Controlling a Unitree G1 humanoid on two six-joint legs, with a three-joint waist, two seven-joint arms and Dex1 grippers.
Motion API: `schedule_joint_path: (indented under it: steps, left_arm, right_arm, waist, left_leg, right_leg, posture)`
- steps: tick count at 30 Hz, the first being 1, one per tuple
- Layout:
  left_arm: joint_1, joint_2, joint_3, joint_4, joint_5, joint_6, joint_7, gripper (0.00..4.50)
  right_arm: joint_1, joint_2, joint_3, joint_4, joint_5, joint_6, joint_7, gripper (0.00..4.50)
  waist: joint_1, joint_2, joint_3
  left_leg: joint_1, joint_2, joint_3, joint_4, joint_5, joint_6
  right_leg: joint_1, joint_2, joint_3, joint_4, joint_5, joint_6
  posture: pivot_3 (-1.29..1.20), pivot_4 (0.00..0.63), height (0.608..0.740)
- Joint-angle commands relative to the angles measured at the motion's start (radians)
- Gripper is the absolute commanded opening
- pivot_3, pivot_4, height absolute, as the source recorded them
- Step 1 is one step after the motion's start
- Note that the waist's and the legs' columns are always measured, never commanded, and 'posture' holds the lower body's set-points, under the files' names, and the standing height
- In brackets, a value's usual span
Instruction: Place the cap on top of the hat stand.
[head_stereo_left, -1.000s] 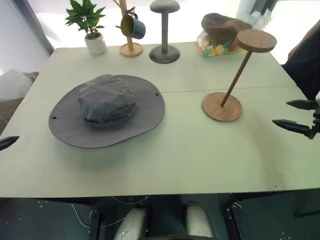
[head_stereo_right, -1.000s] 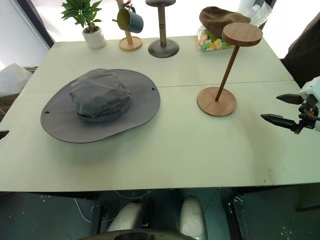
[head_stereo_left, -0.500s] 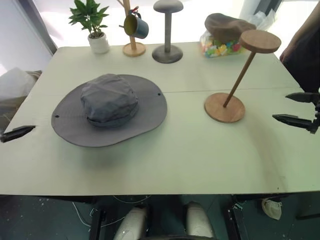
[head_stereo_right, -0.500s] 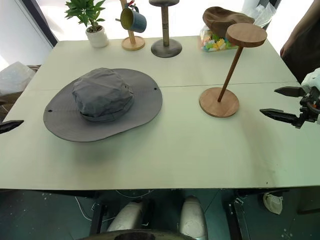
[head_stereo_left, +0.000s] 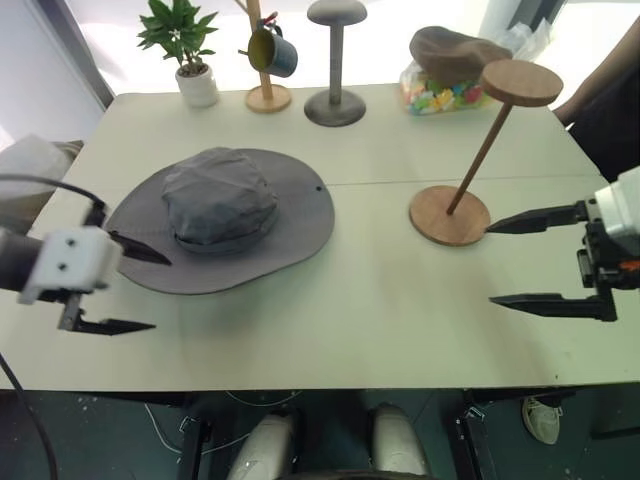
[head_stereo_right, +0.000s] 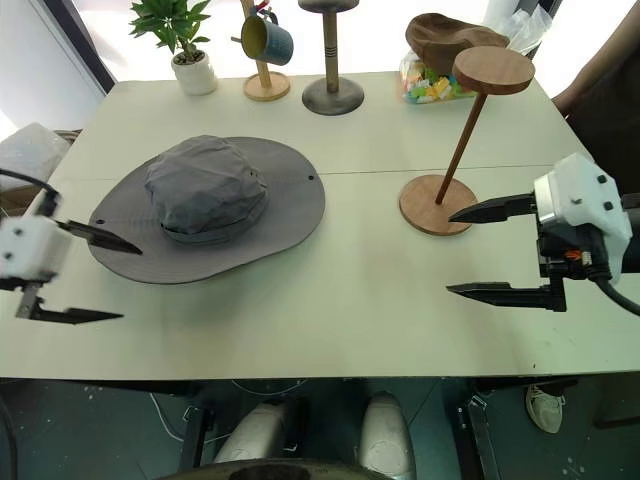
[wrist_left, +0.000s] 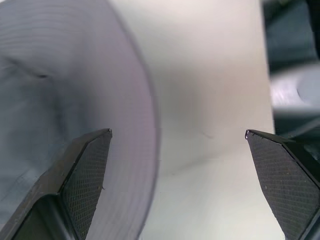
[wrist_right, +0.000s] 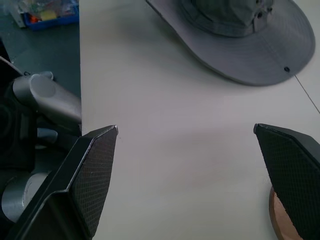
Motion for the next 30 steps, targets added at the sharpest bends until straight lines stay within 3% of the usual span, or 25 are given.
schedule_joint_path:
  steps: [1,8,17,23,26,30]
  left_arm:
    - [-0.004,-0.037,-0.086,-0.010,0.170,-0.141,0.102,4.50]
    - [-0.069,-0.248,-0.231,0.041,0.503,-0.326,0.470,4.50]
    - [-0.071,-0.488,-0.258,0.039,0.742,-0.271,0.860,4.50]
    - [-0.076,-0.560,-0.286,0.048,0.819,-0.242,0.981,4.50]
    - [-0.079,-0.570,-0.297,0.048,0.825,-0.247,1.001,3.65]
    - [-0.114,-0.570,-0.298,0.080,0.822,-0.250,1.021,1.57]
  right_arm:
    - [-0.010,-0.006,-0.053,-0.047,0.030,0.021,-0.042,4.47]
    - [0.007,0.002,-0.115,-0.092,0.075,0.077,-0.096,4.47]
    - [0.038,0.013,-0.148,-0.122,0.092,0.093,-0.137,4.47]
    - [0.033,0.004,-0.168,-0.122,0.114,0.103,-0.143,4.47]
    - [0.014,0.000,-0.179,-0.119,0.156,0.133,-0.160,4.50]
    - [0.008,-0.013,-0.208,-0.106,0.209,0.193,-0.170,4.50]
  waist:
    - [0.005,0.000,0.000]
    - [0.033,-0.005,0.003]
    - [0.048,-0.005,0.003]
    - [0.049,-0.006,0.003]
    - [0.049,-0.006,0.003]
    - [0.049,-0.006,0.003]
  left_leg:
    - [0.000,0.000,0.000,0.000,0.000,0.000]
    - [0.000,0.001,0.002,0.001,0.000,0.000]
    - [0.000,0.000,0.003,0.002,0.000,0.000]
    - [0.000,0.000,0.003,0.003,0.000,0.000]
    - [0.000,0.000,0.002,0.003,0.000,0.000]
    - [0.000,0.000,0.002,0.003,0.000,0.000]
  right_leg:
    - [0.000,0.000,0.000,0.000,0.000,0.000]
    - [0.000,0.000,0.001,-0.002,0.002,0.001]
    - [0.001,0.000,0.002,-0.003,0.004,0.002]
    - [0.001,0.000,0.002,-0.003,0.004,0.003]
    - [0.001,0.000,0.002,-0.003,0.004,0.003]
    - [0.001,0.000,0.002,-0.003,0.004,0.003]
  posture:
    - [0.00,0.150,0.740]
    - [0.00,0.150,0.740]
    - [0.00,0.150,0.740]
    - [0.00,0.150,0.740]
    - [0.00,0.150,0.740]
    - [0.00,0.150,0.740]
